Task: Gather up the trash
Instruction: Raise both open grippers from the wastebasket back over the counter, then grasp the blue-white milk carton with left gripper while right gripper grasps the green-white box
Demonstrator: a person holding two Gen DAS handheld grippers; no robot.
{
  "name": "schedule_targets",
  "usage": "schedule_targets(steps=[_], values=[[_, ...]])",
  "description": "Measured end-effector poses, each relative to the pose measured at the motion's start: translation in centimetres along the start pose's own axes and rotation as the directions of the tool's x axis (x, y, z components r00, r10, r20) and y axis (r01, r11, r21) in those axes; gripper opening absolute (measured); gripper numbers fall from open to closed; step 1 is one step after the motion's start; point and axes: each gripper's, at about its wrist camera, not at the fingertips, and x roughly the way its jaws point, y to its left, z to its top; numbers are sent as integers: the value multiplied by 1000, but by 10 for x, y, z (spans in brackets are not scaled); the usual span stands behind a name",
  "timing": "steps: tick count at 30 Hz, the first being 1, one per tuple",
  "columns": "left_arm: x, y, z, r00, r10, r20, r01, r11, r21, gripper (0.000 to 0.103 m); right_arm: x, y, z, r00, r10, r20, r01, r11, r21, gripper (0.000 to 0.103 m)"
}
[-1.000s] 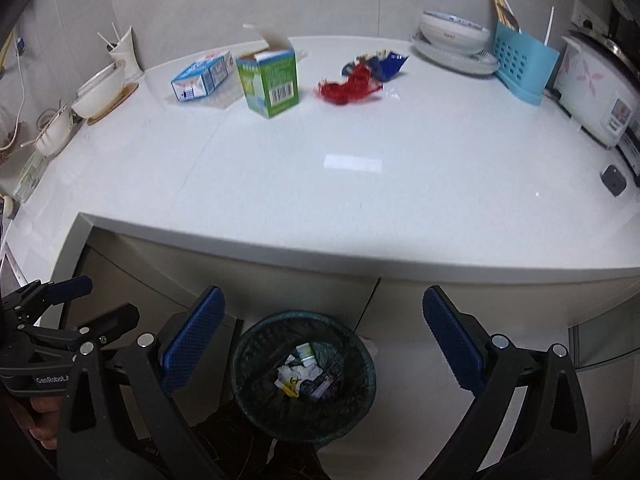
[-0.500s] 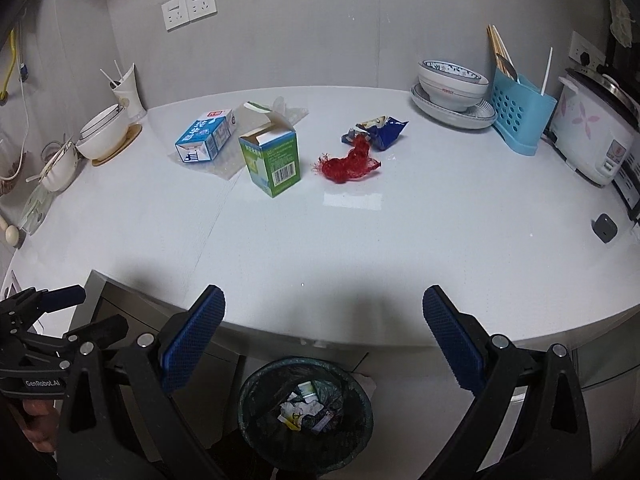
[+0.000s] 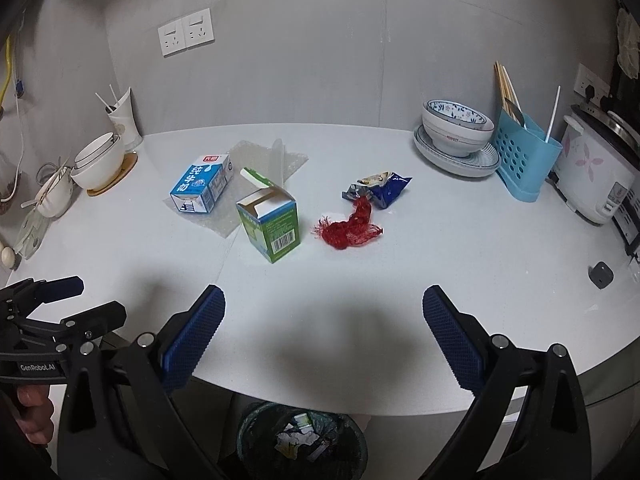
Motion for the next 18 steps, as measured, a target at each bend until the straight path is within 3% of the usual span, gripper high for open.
schedule_targets(steps=[18], values=[[39, 37, 81, 999, 34, -9, -34, 999, -28, 97, 51, 11, 43, 1000, -7, -29, 7, 1000, 21, 95]])
